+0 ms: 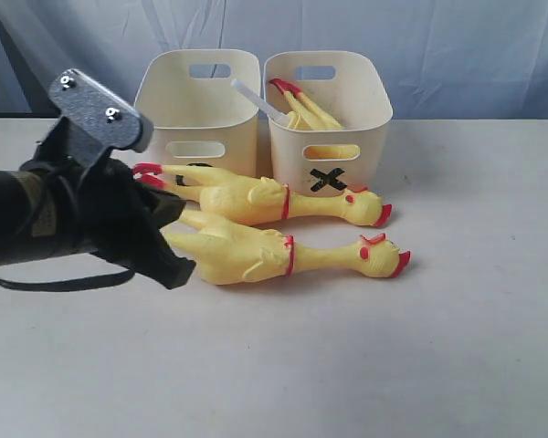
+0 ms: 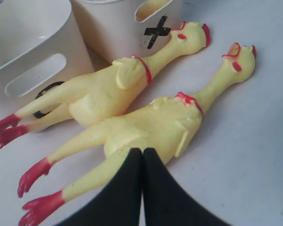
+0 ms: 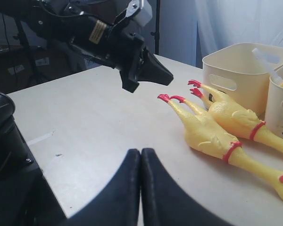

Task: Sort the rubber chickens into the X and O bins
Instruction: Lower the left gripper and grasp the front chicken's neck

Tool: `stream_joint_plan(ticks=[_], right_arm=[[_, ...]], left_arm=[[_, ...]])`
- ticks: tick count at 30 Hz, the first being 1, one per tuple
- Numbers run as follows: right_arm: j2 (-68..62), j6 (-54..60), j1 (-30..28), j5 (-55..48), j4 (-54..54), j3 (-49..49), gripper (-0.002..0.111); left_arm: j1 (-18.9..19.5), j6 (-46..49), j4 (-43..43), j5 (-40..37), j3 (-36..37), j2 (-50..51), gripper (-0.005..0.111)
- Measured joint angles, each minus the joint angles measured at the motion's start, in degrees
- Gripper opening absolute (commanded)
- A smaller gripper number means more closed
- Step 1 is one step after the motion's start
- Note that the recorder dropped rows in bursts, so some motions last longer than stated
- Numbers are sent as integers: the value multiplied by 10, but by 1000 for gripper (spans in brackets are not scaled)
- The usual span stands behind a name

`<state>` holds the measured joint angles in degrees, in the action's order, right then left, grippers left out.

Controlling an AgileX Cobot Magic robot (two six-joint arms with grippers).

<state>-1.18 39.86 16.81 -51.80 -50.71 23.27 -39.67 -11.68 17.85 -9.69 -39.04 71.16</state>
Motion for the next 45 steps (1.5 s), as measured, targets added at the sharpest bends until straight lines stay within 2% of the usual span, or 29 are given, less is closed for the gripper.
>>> stream_joint_plan(ticks=[10, 13, 17, 21, 23, 26, 33, 35, 41, 43, 45], right_arm=[[0, 0, 0, 0, 0, 0, 0], [0, 0, 0, 0, 0, 0, 0], [0, 0, 0, 0, 0, 0, 0], [0, 0, 0, 0, 0, 0, 0], [0, 0, 0, 0, 0, 0, 0], [0, 0, 0, 0, 0, 0, 0], [0, 0, 0, 0, 0, 0, 0], [0, 0, 0, 0, 0, 0, 0], [0, 0, 0, 0, 0, 0, 0], [0, 0, 0, 0, 0, 0, 0], [0, 0, 0, 0, 0, 0, 0]], left_arm=[[-55, 17, -6, -20, -112, 97, 0], [-58, 91, -77, -69, -145, 124, 0], [-58, 286, -241, -135, -179, 148, 0], [-58, 452, -394, -155, -195, 154, 0], [-58, 502, -439, -156, -203, 155, 0], [-58, 545, -479, -168, -231, 174, 0], [-58, 556, -465, -172, -289, 252, 1], [-58, 557, -436, -172, -304, 281, 8], [-58, 559, -378, -176, -364, 378, 51], [-58, 559, -365, -176, -378, 402, 57], [-58, 559, -359, -176, -392, 426, 57]])
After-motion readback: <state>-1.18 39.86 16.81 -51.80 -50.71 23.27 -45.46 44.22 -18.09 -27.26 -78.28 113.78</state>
